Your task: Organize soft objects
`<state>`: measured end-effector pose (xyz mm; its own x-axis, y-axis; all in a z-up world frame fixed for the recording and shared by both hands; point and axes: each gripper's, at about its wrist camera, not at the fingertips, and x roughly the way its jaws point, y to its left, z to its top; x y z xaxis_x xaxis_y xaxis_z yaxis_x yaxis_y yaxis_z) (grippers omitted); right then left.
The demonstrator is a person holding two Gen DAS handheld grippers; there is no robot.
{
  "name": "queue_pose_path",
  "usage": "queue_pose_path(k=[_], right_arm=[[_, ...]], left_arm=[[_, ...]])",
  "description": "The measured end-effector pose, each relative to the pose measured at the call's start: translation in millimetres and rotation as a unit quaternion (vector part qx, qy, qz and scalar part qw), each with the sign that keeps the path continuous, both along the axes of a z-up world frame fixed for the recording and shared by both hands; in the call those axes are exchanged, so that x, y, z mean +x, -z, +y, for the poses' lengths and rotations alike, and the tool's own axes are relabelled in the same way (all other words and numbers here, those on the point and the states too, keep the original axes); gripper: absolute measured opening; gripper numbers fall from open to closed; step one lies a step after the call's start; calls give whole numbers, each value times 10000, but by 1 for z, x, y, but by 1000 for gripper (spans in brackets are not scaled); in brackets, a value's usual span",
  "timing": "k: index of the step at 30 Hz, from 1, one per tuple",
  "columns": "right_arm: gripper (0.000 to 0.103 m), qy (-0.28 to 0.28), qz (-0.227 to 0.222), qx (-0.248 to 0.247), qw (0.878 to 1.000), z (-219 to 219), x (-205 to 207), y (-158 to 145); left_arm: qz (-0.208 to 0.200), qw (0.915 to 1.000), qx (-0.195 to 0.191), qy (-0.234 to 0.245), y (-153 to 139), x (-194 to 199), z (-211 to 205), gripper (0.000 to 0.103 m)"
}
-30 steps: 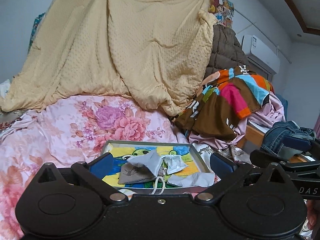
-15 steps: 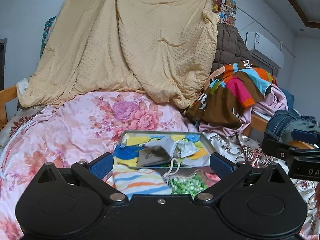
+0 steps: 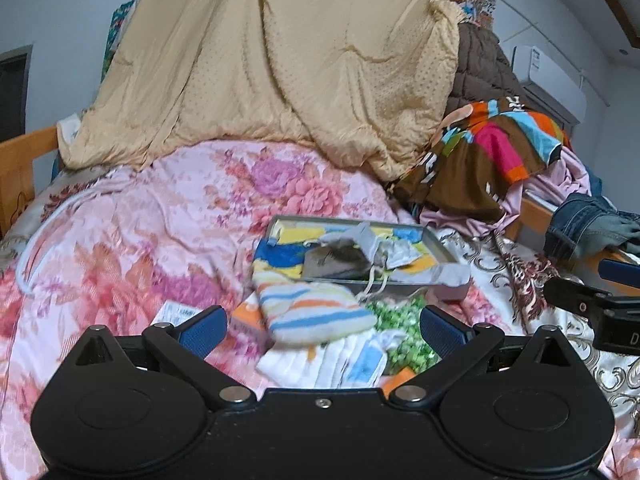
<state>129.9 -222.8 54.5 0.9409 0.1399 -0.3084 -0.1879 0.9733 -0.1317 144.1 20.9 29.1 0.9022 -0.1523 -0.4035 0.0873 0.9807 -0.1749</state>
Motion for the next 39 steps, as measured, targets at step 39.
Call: queue_pose_path(k=[39], right_arm=[[103, -493, 1316, -26, 9901, 18, 51, 101]], left_arm=[[1344, 9890, -182, -593, 59, 42, 23, 102]])
